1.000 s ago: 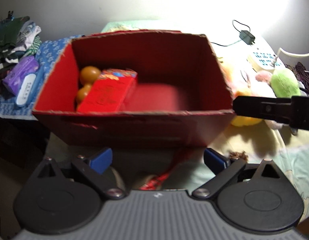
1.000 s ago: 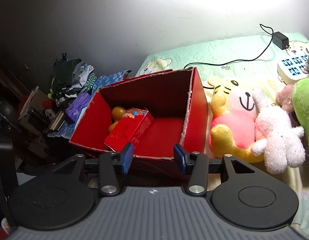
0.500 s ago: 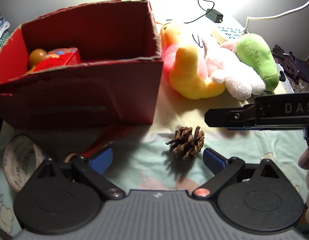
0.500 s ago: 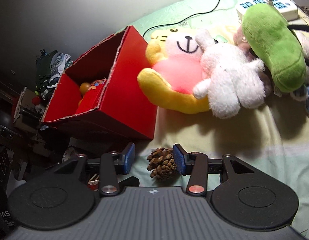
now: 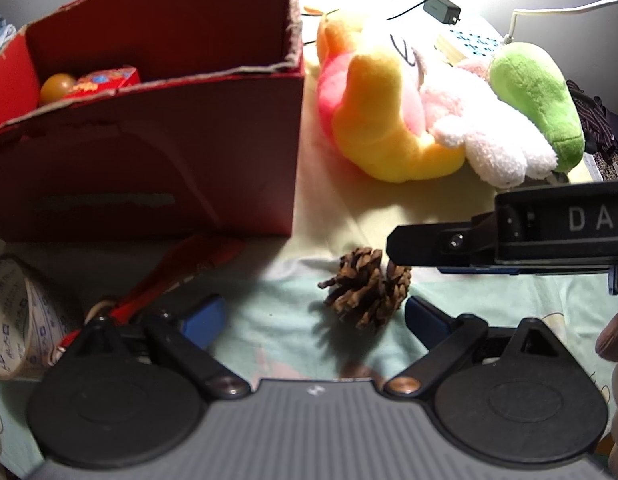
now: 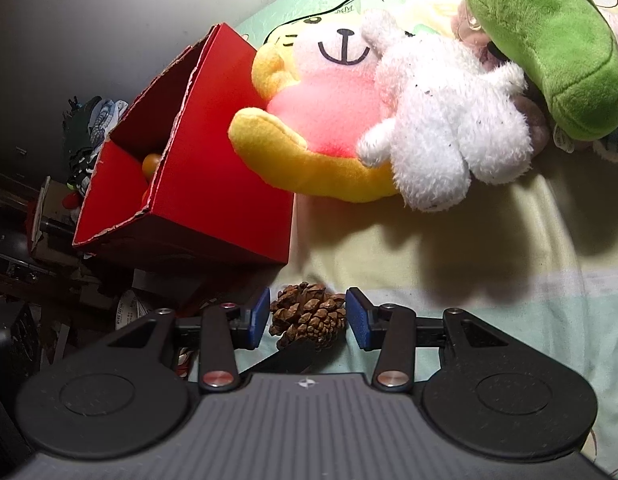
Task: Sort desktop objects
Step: 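Close the right gripper on the brown pine cone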
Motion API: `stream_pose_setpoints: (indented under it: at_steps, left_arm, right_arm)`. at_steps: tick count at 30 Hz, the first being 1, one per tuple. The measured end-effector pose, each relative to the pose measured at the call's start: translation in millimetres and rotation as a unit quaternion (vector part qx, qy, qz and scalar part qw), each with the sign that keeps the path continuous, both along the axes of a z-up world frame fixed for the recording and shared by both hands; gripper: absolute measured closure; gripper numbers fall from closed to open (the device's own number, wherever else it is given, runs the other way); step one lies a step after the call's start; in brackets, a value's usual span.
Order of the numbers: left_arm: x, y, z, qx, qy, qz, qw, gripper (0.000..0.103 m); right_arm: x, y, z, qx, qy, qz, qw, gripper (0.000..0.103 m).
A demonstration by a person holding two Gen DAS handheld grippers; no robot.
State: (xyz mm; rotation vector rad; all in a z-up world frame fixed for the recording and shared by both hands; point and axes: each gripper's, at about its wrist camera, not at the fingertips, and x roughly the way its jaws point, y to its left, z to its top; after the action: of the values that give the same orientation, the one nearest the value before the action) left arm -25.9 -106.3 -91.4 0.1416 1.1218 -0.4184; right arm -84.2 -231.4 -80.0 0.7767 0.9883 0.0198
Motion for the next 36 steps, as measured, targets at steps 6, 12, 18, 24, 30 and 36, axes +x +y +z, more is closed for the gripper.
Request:
stream_pose_setpoints:
  at_steps: [6,12,18,24,30,36]
  left_arm:
    - [3.9,-1.9,-6.0,-0.005,0.011,-0.014,0.9998,0.014]
    - [1.4,-5.9,-5.0,-0.012,0.006,-0.033,0.9994,0.025]
    - [3.7,-10.1,-8.5,-0.014,0.009,-0.04,0.999,0.028]
    - [1.5,-24.1,-17.2,0.004,0.025,-0.07,0.9972,0.053]
    - [-8.0,-25.3,-10.5,0.005,0.023,-0.09,0.9957,0.052]
    - [-23.9,-22.0,2.5,0.014,0.014,-0.108,0.9939,0.052]
  right_arm:
    - [8.0,-5.9,-11.9,0.026,0.017,0.002,1.0,0.056]
    - [12.5,-9.3,-20.9,0.052,0.034,0.005,0.998,0.056]
    - [13.8,-9.6,-28.5,0.062,0.036,0.004,0.997,0.054]
    - [10.0,-4.9,-30.8,0.074,0.037,0.013,0.996,0.055]
    - [0.2,-4.1,-22.1,0.074,0.037,0.024,0.996,0.056]
    - [-9.3,-0.2,-12.6,0.084,0.038,0.043,0.995,0.056]
